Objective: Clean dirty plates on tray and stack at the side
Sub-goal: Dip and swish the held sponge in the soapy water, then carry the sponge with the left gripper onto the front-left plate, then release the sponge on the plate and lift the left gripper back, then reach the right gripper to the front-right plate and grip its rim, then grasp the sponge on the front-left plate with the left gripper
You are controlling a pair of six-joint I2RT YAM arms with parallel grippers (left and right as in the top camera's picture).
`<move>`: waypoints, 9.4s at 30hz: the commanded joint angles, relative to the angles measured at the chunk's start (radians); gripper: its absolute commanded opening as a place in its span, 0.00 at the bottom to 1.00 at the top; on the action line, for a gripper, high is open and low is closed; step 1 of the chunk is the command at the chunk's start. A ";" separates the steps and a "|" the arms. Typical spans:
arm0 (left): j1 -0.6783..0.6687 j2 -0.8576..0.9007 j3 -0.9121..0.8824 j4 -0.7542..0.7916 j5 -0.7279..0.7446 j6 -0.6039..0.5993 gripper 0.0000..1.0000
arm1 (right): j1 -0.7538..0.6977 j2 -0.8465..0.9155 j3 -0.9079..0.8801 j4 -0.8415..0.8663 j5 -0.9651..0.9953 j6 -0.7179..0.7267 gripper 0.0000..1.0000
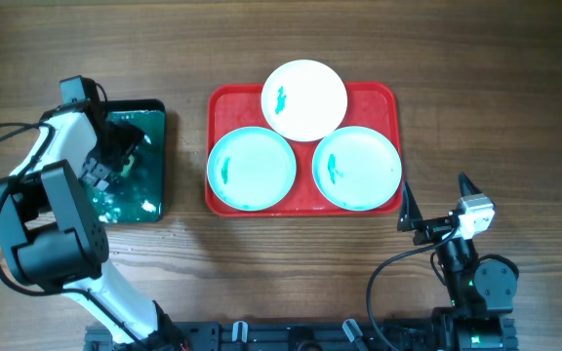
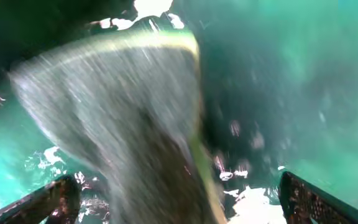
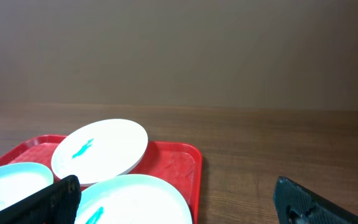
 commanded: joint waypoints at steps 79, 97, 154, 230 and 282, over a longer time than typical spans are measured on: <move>0.008 -0.366 -0.034 -0.037 0.182 0.000 0.04 | -0.005 -0.003 -0.001 0.003 0.008 0.013 1.00; 0.034 -0.304 -0.049 -0.096 0.189 0.061 0.04 | -0.005 -0.003 -0.001 0.003 0.008 0.013 1.00; -0.461 -0.730 -0.021 -0.213 0.093 0.150 1.00 | -0.005 -0.003 -0.001 0.003 0.008 0.013 1.00; -0.242 -0.642 -0.038 -0.435 0.100 0.023 1.00 | 0.424 2.150 1.719 -1.007 -0.220 0.168 0.35; -0.304 -0.611 -0.058 -0.389 0.273 0.061 1.00 | 0.526 2.158 1.543 -0.824 -0.071 0.255 0.10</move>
